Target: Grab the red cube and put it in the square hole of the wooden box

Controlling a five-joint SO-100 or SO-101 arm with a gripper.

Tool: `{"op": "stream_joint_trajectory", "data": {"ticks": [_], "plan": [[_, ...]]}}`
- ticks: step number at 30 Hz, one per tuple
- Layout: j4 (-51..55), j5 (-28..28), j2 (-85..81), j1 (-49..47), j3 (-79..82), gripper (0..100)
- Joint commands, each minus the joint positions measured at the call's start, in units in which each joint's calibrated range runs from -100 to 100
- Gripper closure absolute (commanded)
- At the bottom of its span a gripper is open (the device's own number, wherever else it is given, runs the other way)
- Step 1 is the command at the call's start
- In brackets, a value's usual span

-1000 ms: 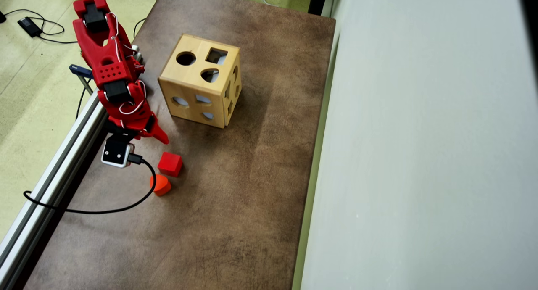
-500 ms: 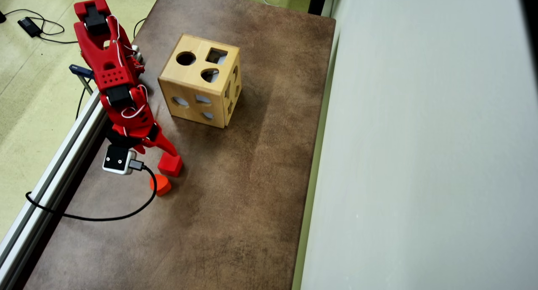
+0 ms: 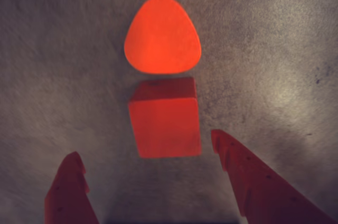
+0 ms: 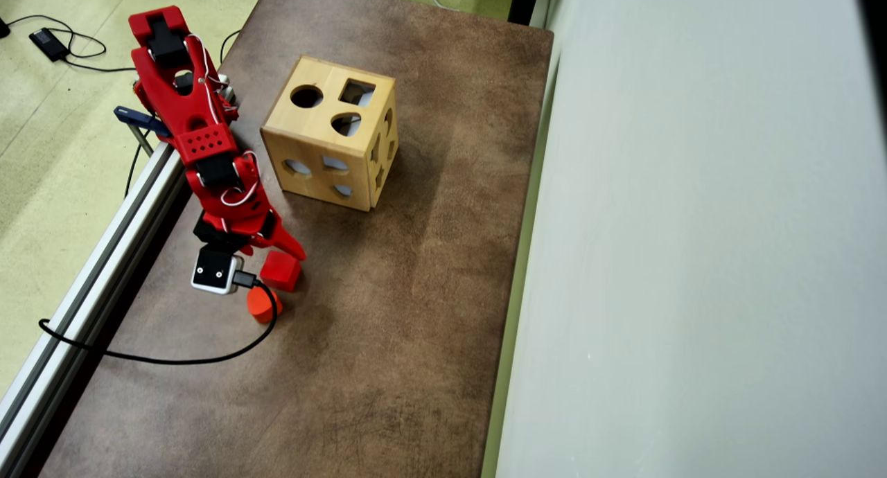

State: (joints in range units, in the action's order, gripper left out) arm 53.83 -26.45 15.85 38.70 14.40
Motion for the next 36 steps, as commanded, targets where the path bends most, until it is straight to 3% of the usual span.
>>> {"op": "stream_joint_trajectory", "data": {"ticks": [1, 36], "plan": [[-1.04, 1.71, -0.69, -1.18, -2.33, 63], [0.01, 1.37, 7.04, 0.45, -2.06, 63]]}}
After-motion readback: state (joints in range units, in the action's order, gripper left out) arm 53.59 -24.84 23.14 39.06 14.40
